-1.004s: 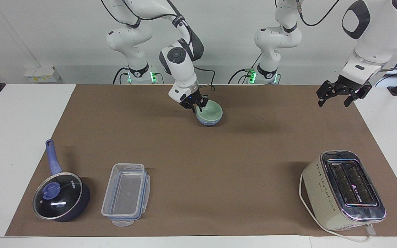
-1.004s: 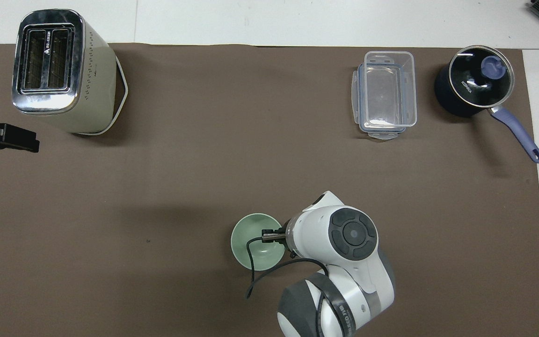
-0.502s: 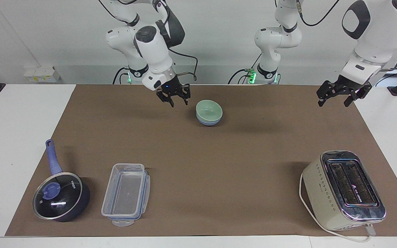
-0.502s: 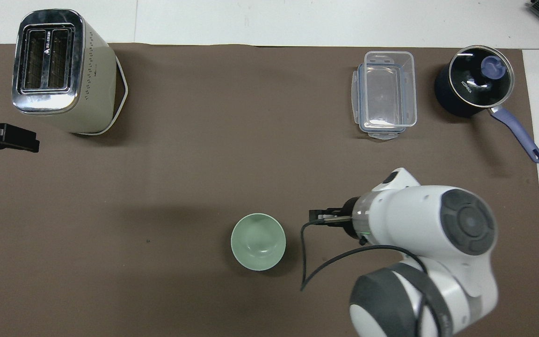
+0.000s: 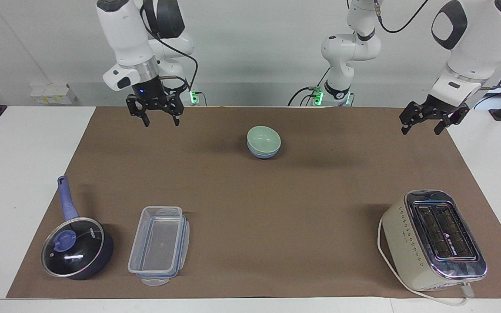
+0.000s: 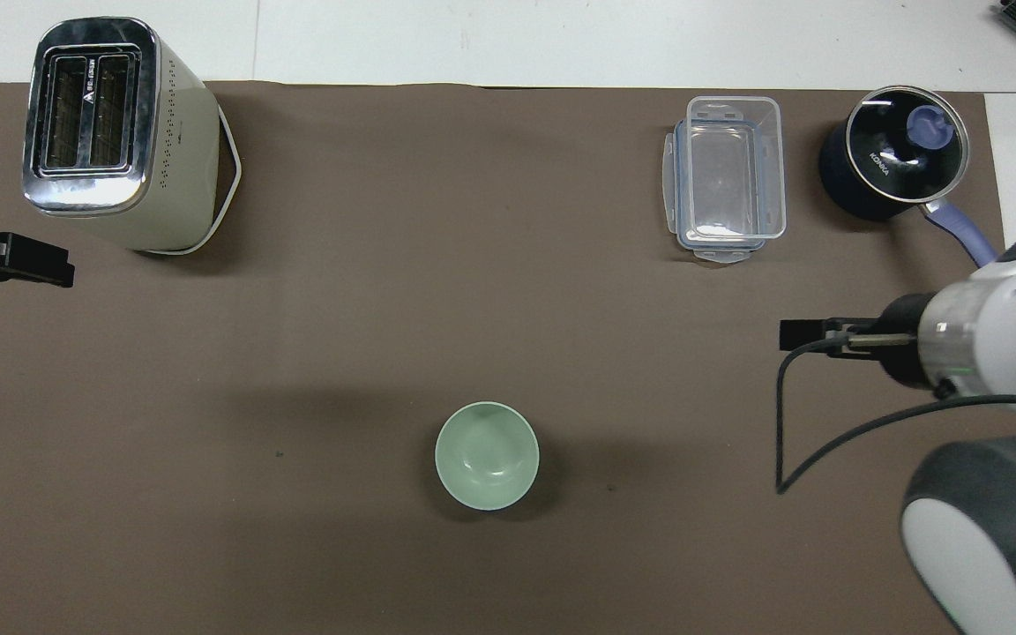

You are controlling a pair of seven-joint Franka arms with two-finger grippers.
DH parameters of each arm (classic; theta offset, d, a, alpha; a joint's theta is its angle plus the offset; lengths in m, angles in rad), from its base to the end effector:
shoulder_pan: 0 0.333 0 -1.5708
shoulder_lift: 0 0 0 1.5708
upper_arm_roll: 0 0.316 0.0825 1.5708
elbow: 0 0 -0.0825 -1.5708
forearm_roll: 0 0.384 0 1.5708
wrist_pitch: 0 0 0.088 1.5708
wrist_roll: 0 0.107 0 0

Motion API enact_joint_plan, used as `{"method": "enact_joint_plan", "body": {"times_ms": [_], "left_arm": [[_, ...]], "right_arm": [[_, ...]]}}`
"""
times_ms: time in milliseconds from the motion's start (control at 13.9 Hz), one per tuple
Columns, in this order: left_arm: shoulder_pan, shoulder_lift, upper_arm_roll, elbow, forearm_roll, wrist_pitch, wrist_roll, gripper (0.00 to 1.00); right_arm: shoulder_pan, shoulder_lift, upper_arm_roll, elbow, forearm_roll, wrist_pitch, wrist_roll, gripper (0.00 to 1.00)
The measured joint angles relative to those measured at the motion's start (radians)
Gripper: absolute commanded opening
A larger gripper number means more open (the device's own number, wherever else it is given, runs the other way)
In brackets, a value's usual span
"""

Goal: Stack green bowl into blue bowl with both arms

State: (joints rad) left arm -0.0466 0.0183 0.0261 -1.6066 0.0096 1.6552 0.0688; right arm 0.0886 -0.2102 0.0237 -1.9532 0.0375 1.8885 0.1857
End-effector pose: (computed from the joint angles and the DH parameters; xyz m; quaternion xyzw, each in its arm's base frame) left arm 0.5673 -0.0108 0.6048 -0.9989 0.0450 -0.0150 0.0054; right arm 0.5062 0.0609 0.5816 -0.9964 0.0412 -0.0695 0.0263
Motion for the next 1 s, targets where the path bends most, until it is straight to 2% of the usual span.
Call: {"method": "enact_joint_plan", "body": {"times_ms": [359, 717, 1004], "left_arm": [[0.000, 0.000, 0.000, 0.000, 0.000, 0.000, 0.000, 1.00], [0.000, 0.000, 0.000, 0.000, 0.000, 0.000, 0.000, 1.00], [0.000, 0.000, 0.000, 0.000, 0.000, 0.000, 0.000, 1.00]], "right_arm": [[-0.061, 0.119, 0.000, 0.301, -0.051, -0.206, -0.004, 1.00], [-0.075, 0.205, 0.000, 0.449, -0.064, -0.315, -0.004, 1.00], [-0.084, 0.231, -0.001, 0.489, -0.063, -0.351, -0.004, 1.00]]}}
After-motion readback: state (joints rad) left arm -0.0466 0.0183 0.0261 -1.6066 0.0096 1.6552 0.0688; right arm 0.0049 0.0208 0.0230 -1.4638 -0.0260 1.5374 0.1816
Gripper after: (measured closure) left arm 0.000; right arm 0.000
